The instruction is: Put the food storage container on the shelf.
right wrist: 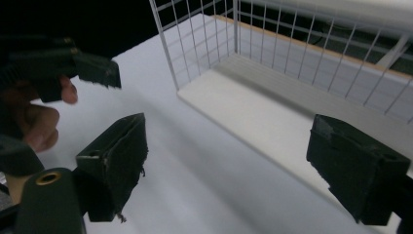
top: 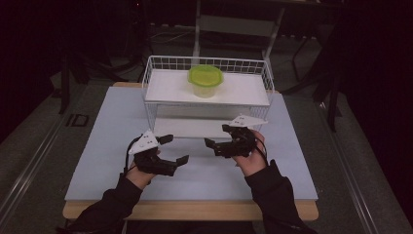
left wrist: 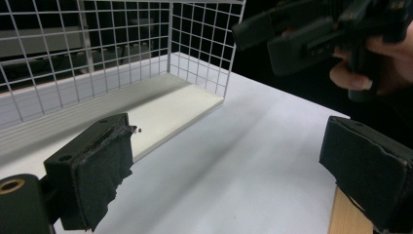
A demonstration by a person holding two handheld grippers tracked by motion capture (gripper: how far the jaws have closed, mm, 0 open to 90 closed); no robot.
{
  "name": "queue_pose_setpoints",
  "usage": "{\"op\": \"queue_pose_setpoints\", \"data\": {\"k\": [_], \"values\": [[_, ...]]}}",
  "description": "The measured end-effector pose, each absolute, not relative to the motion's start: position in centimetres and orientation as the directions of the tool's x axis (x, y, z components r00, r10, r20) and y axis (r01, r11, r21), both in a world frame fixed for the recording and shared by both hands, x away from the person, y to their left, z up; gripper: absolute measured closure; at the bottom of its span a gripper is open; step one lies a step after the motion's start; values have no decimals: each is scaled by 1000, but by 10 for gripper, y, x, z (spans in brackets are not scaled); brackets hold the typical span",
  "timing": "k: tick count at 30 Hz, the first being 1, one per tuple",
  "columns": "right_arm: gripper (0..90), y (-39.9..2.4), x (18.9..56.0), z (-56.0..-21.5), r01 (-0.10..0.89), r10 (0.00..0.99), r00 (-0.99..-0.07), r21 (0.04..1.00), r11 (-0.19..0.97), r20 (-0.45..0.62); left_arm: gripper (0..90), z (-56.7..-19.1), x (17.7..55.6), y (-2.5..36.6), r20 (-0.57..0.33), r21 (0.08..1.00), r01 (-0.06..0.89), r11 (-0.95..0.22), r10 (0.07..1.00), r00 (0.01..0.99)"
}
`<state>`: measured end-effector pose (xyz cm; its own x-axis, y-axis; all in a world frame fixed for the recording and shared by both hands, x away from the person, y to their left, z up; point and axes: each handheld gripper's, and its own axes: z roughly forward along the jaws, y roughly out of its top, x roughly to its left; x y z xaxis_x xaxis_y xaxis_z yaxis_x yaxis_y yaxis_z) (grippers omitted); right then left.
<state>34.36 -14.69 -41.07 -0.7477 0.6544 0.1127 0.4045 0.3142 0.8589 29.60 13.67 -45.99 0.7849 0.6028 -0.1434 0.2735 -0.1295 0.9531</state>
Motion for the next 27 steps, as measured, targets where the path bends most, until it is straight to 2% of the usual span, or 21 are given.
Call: {"op": "queue_pose_setpoints", "data": {"k": [17, 27], "values": [[139, -181, 312, -446, 359, 624, -776, 876, 323, 88, 58, -466, 285, 135, -108, 947, 256, -194, 560, 821], [137, -204, 292, -456, 353, 625, -778, 863, 361, 57, 58, -480, 273, 145, -109, 916, 294, -272, 537, 837]]}}
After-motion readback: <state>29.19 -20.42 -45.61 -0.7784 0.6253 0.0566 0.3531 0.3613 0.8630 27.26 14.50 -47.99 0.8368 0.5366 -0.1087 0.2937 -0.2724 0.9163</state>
